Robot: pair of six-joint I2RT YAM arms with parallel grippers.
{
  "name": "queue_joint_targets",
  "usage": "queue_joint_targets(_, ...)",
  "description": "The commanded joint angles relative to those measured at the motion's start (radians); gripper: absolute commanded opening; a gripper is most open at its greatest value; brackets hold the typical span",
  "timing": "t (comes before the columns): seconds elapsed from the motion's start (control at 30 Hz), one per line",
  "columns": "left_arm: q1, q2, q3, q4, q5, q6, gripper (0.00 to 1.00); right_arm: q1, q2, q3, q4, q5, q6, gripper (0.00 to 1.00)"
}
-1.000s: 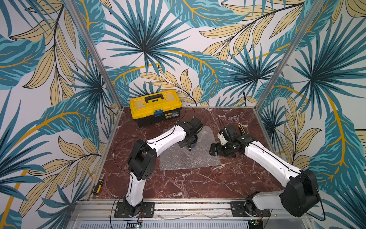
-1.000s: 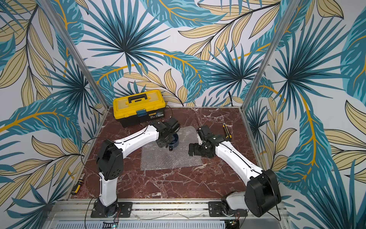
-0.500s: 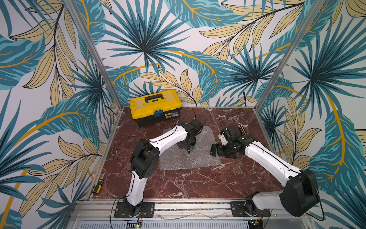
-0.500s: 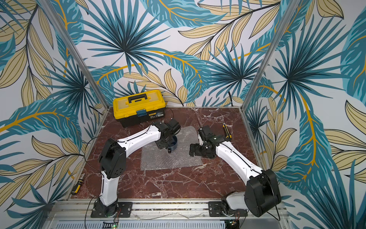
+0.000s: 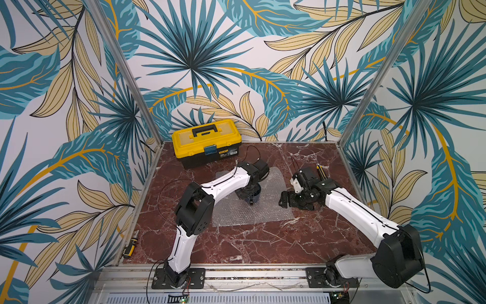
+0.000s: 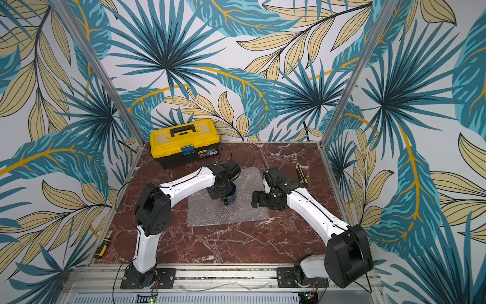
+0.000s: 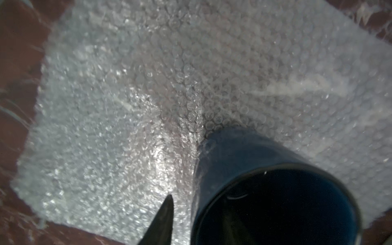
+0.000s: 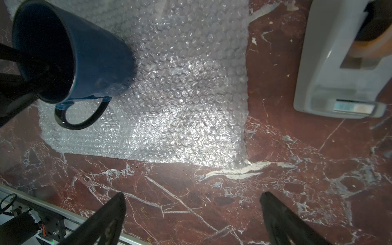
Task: Wrap mugs in bubble wrap
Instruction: Place the mug on the bubble wrap.
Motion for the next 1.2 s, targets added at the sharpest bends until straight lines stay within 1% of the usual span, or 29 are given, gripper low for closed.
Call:
queue_joint_targets(0.0,-0.003,-0.050,0.035,-0.005,-0.007,-0.004,0.57,-0.010,-0.011,-0.022,-0.015,0.012,-0.009,0.99)
queue_joint_targets(0.07,-0.007,-0.093,0.013,-0.005,-0.023,-0.003,0.68,-0.022,-0.005,-0.031,-0.011,0.016,-0.014,0.99)
queue_joint_targets(0.1,-0.007,-0.119,0.000,-0.005,-0.035,0.001,0.71,-0.031,-0.001,-0.040,-0.004,0.014,-0.016,0.99)
queue_joint_targets(0.17,-0.010,-0.168,-0.022,-0.004,-0.062,0.025,0.76,-0.045,0.019,-0.056,0.010,0.000,-0.016,0.99)
queue_joint_targets(0.23,-0.010,-0.219,-0.042,-0.004,-0.098,0.068,0.79,-0.050,0.041,-0.076,0.028,-0.015,-0.013,0.99)
queue_joint_targets(0.33,-0.009,-0.277,-0.060,0.000,-0.166,0.191,0.90,-0.058,0.060,-0.118,0.074,-0.032,0.000,0.99)
queue_joint_targets(0.4,-0.009,-0.290,-0.057,0.003,-0.209,0.307,0.99,-0.064,0.072,-0.146,0.100,-0.036,0.007,0.99)
queue_joint_targets(0.47,-0.010,-0.303,-0.066,0.003,-0.244,0.380,1.00,-0.070,0.090,-0.163,0.110,-0.035,0.008,0.99)
queue_joint_targets(0.53,-0.008,-0.337,-0.115,0.068,-0.242,0.452,1.00,-0.077,0.101,-0.185,0.138,-0.041,0.014,0.98)
queue_joint_targets(0.6,-0.004,-0.396,-0.197,0.181,-0.209,0.503,1.00,-0.082,0.118,-0.205,0.173,-0.062,0.019,0.96)
queue_joint_targets(0.67,0.017,-0.462,-0.295,0.311,-0.128,0.548,1.00,-0.088,0.147,-0.209,0.194,-0.086,0.019,0.92)
queue_joint_targets(0.77,0.056,-0.531,-0.397,0.421,-0.051,0.564,1.00,-0.092,0.179,-0.213,0.228,-0.108,0.025,0.86)
queue_joint_targets(0.9,0.125,-0.559,-0.448,0.432,0.048,0.590,1.00,-0.093,0.215,-0.214,0.248,-0.117,0.030,0.79)
queue_joint_targets(1.0,0.159,-0.583,-0.478,0.431,0.080,0.619,1.00,-0.094,0.230,-0.220,0.264,-0.107,0.030,0.74)
queue_joint_targets(1.03,0.169,-0.592,-0.486,0.430,0.085,0.628,1.00,-0.095,0.233,-0.225,0.274,-0.105,0.029,0.71)
queue_joint_targets(1.1,0.179,-0.607,-0.498,0.431,0.094,0.646,1.00,-0.095,0.240,-0.227,0.288,-0.105,0.029,0.61)
queue_joint_targets(1.17,0.179,-0.612,-0.500,0.431,0.107,0.675,1.00,-0.095,0.252,-0.222,0.296,-0.117,0.028,0.46)
